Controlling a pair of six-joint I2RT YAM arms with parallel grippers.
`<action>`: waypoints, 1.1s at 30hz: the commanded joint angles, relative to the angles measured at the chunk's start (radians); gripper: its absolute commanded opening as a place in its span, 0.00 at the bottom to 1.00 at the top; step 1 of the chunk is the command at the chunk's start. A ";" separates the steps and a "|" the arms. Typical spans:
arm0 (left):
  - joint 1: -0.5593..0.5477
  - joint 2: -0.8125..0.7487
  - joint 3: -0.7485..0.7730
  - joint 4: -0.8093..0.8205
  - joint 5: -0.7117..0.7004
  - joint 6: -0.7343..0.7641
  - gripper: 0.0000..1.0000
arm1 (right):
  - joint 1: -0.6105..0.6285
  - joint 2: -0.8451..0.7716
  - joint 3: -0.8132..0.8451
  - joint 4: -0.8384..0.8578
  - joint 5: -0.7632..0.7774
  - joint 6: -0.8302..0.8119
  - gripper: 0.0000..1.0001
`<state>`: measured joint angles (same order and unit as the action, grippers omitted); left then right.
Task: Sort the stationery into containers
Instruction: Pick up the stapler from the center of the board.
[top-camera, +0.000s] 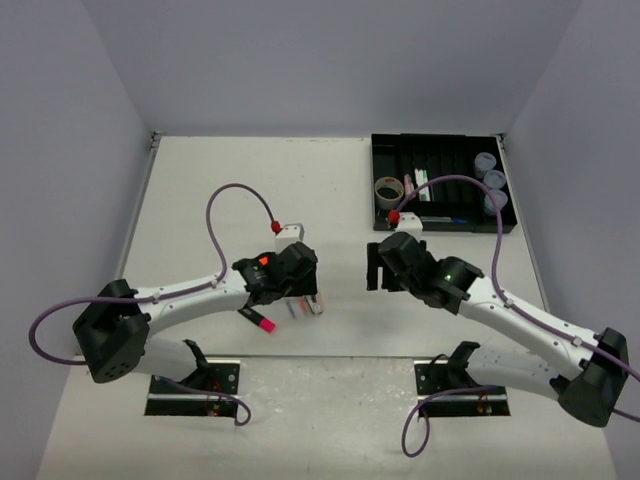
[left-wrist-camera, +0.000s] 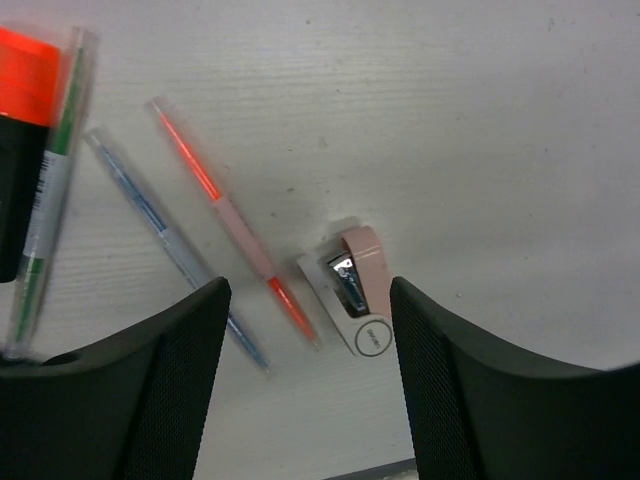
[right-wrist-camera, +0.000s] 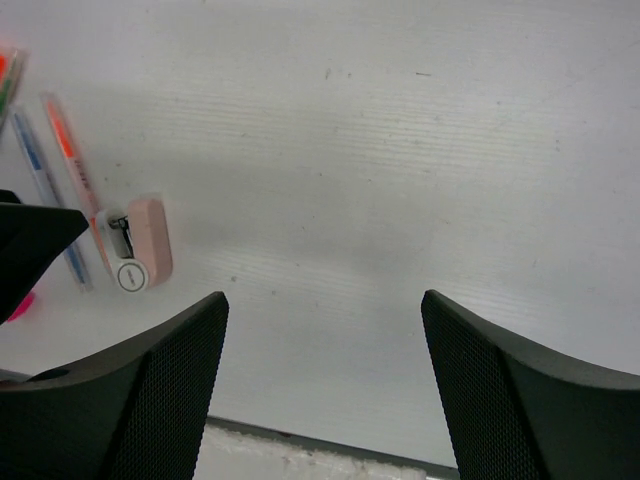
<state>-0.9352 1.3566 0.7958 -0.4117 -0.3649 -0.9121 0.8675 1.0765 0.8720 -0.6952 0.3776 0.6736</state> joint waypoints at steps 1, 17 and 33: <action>-0.052 0.040 0.061 0.053 -0.080 -0.068 0.55 | -0.016 -0.089 -0.023 -0.018 0.034 -0.018 0.80; -0.124 0.195 0.069 -0.016 -0.133 -0.184 0.44 | -0.028 -0.063 -0.044 -0.006 0.024 -0.043 0.80; -0.126 0.200 0.044 -0.016 -0.135 -0.217 0.35 | -0.027 -0.072 -0.073 0.010 0.013 -0.048 0.80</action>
<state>-1.0561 1.5452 0.8379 -0.4158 -0.4583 -1.0907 0.8433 1.0142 0.8093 -0.7101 0.3771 0.6364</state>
